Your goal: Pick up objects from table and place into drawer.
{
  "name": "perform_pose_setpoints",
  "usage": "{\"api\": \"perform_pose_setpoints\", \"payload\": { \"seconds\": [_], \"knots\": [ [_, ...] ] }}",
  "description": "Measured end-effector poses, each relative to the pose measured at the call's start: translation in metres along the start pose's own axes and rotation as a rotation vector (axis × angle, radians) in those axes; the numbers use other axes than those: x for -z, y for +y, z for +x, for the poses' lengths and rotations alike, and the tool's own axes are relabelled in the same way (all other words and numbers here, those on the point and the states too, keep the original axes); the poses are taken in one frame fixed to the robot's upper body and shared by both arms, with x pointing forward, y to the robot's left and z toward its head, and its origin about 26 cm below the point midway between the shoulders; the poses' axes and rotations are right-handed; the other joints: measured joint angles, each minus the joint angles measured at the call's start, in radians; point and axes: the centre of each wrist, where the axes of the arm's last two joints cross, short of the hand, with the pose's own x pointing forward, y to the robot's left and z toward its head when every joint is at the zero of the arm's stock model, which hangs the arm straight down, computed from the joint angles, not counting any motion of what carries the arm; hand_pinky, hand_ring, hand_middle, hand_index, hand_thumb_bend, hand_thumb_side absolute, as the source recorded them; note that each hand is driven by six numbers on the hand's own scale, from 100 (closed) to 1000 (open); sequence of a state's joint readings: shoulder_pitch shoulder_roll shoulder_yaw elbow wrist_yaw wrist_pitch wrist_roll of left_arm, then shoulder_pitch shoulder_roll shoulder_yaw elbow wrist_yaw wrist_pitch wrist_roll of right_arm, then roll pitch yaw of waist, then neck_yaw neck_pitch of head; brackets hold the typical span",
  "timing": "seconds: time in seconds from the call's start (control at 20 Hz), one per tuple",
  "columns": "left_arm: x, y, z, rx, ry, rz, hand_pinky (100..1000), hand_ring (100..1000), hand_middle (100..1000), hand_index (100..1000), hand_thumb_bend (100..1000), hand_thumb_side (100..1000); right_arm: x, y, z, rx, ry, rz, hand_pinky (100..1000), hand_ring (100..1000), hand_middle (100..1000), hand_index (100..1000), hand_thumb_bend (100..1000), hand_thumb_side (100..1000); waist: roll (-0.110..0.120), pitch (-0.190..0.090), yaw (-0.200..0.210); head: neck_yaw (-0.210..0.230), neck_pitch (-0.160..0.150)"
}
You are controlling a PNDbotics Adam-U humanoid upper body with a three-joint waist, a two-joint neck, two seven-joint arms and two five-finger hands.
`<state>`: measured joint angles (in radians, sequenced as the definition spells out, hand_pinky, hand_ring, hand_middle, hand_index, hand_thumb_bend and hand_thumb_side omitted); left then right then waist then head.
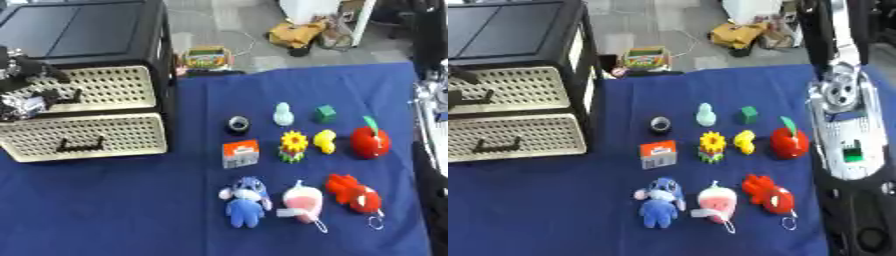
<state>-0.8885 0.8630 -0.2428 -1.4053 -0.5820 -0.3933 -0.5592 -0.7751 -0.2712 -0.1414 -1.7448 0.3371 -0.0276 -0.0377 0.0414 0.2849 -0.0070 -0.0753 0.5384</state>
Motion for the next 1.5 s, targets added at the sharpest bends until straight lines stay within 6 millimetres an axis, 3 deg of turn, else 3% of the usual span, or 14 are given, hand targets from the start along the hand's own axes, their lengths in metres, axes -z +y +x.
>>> {"api": "perform_pose_setpoints", "payload": {
  "seconds": [1.1,1.5],
  "knots": [
    [0.003,-0.015,-0.015,0.099,0.118,-0.044,100,100,100,894,100,1000,0.003,-0.001,0.000,0.002,-0.007,0.004,781,765,687,920,100,1000,0.000,0.012,-0.011,0.018,-0.031],
    [0.003,-0.022,-0.018,0.124,0.133,-0.064,100,100,100,861,100,1000,0.005,-0.002,0.001,0.002,-0.014,0.001,782,765,687,920,100,1000,0.000,0.017,-0.013,0.021,-0.031]
  ]
}}
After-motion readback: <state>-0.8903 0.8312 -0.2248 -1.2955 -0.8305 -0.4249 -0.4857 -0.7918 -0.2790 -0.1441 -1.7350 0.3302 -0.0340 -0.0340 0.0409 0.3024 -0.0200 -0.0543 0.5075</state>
